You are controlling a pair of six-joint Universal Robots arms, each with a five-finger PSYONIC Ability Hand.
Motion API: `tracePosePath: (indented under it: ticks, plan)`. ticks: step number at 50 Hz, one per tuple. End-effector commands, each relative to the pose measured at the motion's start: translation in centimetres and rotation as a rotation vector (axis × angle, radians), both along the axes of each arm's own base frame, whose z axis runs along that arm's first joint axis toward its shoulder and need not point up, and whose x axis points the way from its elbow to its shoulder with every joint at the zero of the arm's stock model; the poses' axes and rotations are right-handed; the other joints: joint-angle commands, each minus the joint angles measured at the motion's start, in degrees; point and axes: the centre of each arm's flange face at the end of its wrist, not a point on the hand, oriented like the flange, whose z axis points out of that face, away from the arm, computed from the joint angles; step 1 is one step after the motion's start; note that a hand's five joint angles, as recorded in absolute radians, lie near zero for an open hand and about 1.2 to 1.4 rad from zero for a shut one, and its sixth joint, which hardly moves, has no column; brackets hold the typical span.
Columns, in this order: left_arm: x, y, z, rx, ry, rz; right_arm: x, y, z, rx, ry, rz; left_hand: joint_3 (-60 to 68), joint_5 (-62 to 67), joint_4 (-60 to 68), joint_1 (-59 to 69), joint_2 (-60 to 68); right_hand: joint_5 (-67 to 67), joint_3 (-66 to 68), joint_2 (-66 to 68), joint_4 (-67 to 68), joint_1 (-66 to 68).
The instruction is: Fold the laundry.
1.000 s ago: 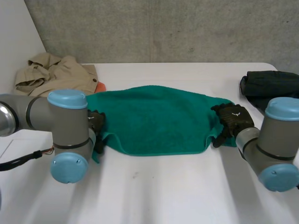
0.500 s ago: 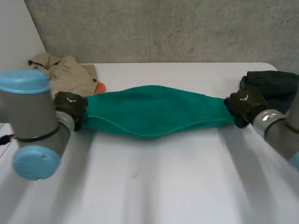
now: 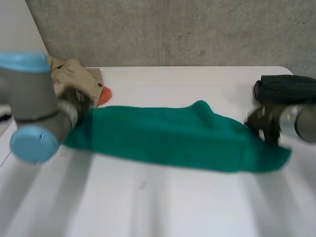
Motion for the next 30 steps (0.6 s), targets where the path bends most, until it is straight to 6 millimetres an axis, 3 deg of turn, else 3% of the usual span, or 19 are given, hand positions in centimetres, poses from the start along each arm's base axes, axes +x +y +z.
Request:
tracePosePath:
  ticks: [1,2,3,5,7,10,17,21,24,25,28,30]
  plan:
    - [-1.4,-5.4,14.5,-0.628,0.311,-0.002,2.1,-7.1,10.5,-0.638,-0.389,-0.103,11.9,14.1,11.5,12.3,11.5,11.9,12.0,12.5,11.5,14.5]
    - [-1.3,-5.5,16.1,-0.691,0.356,-0.002,2.2,-7.6,11.8,-0.710,-0.441,-0.105,11.9,14.1,11.5,12.3,11.5,11.9,12.0,12.5,11.5,14.5]
    - [-0.9,-5.4,18.9,-0.804,0.444,-0.004,2.3,-8.0,14.3,-0.846,-0.539,-0.098,11.9,14.1,11.5,12.3,11.5,11.9,12.0,12.5,11.5,14.5]
    - [-0.3,-5.4,21.1,-0.899,0.524,-0.001,2.2,-8.1,16.6,-0.966,-0.627,-0.087,11.9,14.1,11.5,12.3,11.5,11.9,12.0,12.5,11.5,14.5]
    - [0.3,-5.2,22.9,-0.973,0.608,0.003,2.4,-7.4,18.9,-1.080,-0.723,-0.048,11.9,14.1,11.5,12.3,11.5,11.9,12.0,12.5,11.5,14.5]
    - [0.5,-5.3,22.9,-0.965,0.632,0.008,2.3,-6.9,19.7,-1.117,-0.745,-0.029,11.9,14.1,11.5,12.3,11.5,11.9,12.0,12.5,11.5,14.5]
    - [1.2,-6.7,18.7,-0.803,0.601,0.032,2.9,-6.9,17.0,-1.003,-0.715,0.001,11.9,14.1,11.5,12.3,11.5,11.9,12.0,12.5,11.5,14.5]
    - [1.2,-7.5,14.0,-0.667,0.576,0.032,3.2,-6.9,14.6,-0.904,-0.688,-0.010,11.9,14.1,11.5,12.3,11.5,11.9,12.0,12.5,11.5,14.5]
    - [0.9,-7.5,11.0,-0.577,0.554,0.023,3.3,-6.9,11.8,-0.793,-0.651,-0.026,11.9,14.1,11.5,12.3,11.5,11.9,12.0,12.5,11.5,14.5]
    - [0.8,-7.4,8.9,-0.518,0.537,0.019,3.3,-6.9,10.1,-0.730,-0.625,-0.038,11.9,14.1,11.5,12.3,11.5,11.9,12.0,12.5,11.5,14.5]
    - [0.6,-7.1,5.5,-0.418,0.507,0.008,3.1,-6.8,7.1,-0.625,-0.581,-0.055,11.9,14.1,11.5,12.3,11.5,11.9,12.0,12.5,11.5,14.5]
    - [0.4,-6.5,2.3,-0.325,0.473,-0.002,2.8,-6.5,3.9,-0.519,-0.519,-0.072,11.9,14.1,11.5,12.3,11.5,11.9,12.0,12.5,11.5,14.5]
